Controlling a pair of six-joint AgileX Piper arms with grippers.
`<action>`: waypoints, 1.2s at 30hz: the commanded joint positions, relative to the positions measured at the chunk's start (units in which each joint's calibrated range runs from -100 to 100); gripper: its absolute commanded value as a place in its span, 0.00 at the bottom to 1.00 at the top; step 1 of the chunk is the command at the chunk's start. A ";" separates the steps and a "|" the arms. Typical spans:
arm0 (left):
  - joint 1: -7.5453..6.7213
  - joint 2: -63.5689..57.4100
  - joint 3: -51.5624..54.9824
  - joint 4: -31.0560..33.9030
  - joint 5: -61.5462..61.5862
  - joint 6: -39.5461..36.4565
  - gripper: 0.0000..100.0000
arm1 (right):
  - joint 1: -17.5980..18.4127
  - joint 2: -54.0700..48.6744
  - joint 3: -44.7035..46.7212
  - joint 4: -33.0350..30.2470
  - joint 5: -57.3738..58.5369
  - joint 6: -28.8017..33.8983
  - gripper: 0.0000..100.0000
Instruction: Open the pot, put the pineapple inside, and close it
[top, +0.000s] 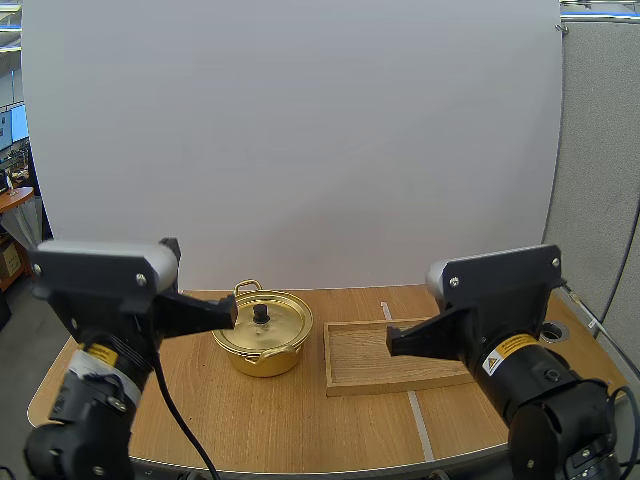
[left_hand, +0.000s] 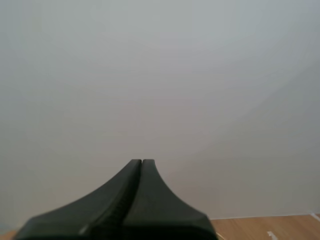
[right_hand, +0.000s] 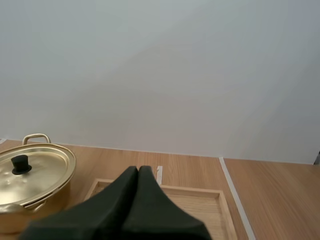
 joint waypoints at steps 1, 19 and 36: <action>-0.28 -0.24 3.98 0.32 -4.24 0.21 0.00 | -0.23 -0.44 2.72 0.00 -3.72 -0.08 0.00; -0.19 -0.24 11.09 0.34 5.82 0.30 0.00 | -0.30 -0.44 13.98 0.00 -1.69 -0.08 0.00; 0.24 -0.24 11.09 19.19 19.09 -19.20 0.00 | -1.16 -0.44 13.98 1.80 -1.98 0.02 0.00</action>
